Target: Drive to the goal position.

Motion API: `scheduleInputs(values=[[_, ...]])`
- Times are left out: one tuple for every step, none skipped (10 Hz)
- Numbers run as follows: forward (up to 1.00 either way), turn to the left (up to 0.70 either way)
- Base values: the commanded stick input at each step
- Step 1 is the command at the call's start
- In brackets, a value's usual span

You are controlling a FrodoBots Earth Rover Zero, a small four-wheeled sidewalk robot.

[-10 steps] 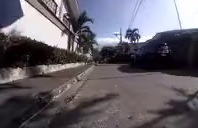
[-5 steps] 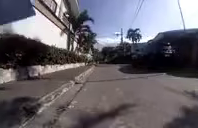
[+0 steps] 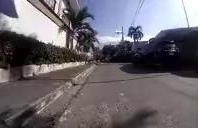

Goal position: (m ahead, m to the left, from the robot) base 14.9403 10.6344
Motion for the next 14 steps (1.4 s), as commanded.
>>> scheduleInputs(values=[[0.7, 0.0], [0.7, 0.0], [0.7, 0.0], [0.7, 0.0], [0.7, -0.01], [0.7, -0.17], [0.7, -0.35], [0.7, -0.35], [0.7, -0.27], [0.7, 0.0], [0.7, 0.0], [0.7, 0.0], [0.7, 0.0], [0.7, 0.0]])
